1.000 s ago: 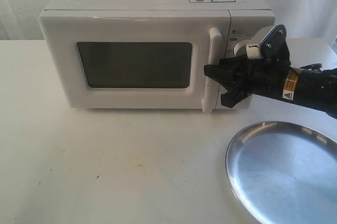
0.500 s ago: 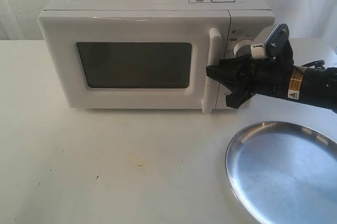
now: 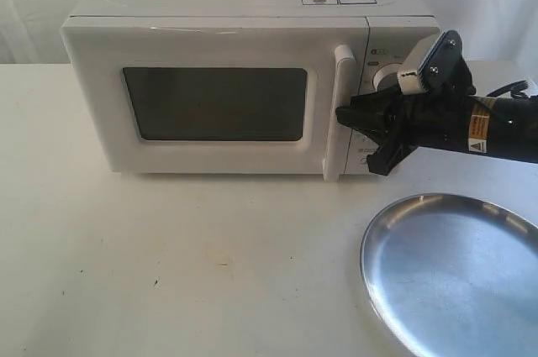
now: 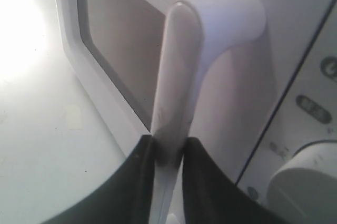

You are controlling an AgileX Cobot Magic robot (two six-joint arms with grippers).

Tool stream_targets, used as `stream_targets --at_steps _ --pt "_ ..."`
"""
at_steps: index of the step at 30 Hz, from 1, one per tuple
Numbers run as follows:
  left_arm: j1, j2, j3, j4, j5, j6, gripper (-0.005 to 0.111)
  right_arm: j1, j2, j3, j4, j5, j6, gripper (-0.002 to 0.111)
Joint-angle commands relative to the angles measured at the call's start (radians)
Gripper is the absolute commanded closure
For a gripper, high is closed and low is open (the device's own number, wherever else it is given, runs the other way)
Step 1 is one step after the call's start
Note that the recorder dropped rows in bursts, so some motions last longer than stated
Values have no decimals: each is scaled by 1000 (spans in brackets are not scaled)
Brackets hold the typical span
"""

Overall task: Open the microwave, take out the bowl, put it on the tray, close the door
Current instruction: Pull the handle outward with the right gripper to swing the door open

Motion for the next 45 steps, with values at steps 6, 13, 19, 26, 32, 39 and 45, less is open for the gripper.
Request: stream_targets --at_steps 6,13,19,26,32,39,45 --pt "0 -2 -3 -8 -5 0 107 103 -31 38 -291 -276 -31 108" --pt "0 -2 -3 -8 -5 0 107 122 -60 58 -312 -276 -19 108" --pt "0 -2 -3 -8 -5 0 107 134 -150 103 -318 -276 -24 108" --pt "0 -2 -3 -8 -5 0 107 131 -230 144 -293 -276 -13 108" --pt "0 -2 -3 -8 -5 0 107 130 -246 144 -276 -276 29 108" --pt "0 -2 -3 -8 -5 0 107 130 -318 147 -370 -242 301 108" --pt "0 -2 -3 -8 -5 0 107 130 -444 207 -394 -179 432 108"
